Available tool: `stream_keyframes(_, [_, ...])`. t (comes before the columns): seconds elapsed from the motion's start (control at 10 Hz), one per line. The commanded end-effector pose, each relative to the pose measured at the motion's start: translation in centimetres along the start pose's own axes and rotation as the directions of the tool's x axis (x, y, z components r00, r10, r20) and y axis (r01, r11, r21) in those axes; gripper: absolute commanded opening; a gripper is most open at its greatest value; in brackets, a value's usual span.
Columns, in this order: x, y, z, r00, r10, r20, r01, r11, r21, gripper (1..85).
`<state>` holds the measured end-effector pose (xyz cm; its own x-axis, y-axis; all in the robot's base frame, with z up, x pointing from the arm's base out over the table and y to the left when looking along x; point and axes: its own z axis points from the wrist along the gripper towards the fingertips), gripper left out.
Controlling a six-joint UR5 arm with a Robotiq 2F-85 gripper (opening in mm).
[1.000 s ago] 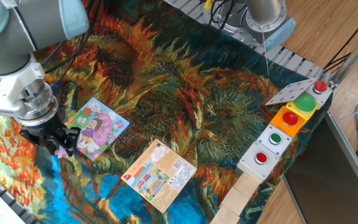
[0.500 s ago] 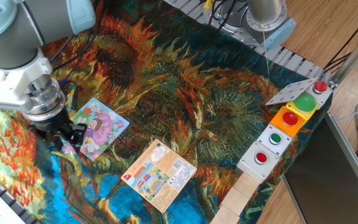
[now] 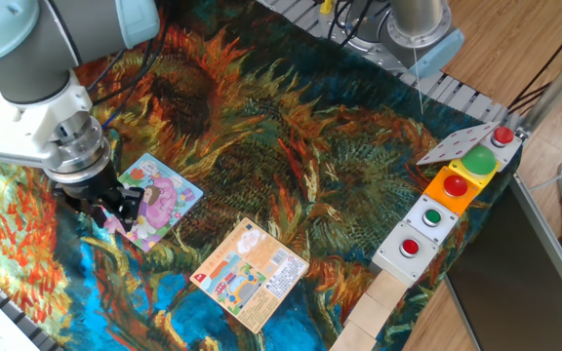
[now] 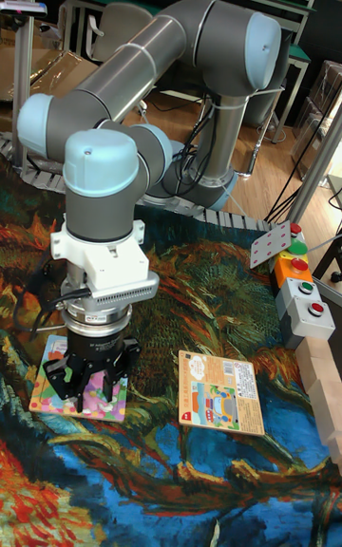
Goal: Assemble one piece of a puzzle
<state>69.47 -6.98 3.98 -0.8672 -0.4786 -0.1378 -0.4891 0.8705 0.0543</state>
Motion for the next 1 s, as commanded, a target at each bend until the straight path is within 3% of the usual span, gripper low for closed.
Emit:
stream_keyframes(0.0, [0.3,-1.0,-0.1,1.000,-0.009,-0.005,0.009,0.999,0.038,1.3])
stream_keyframes(0.4, [0.1,-0.9,-0.1,1.000,0.015,0.003,-0.015,0.999,0.033,1.3])
stream_keyframes(0.6, [-0.4,1.1,0.7,0.988,0.149,0.037,-0.148,0.989,-0.027,1.3])
stream_keyframes(0.9, [1.3,1.1,1.9,0.986,0.155,0.055,-0.155,0.988,0.008,1.3])
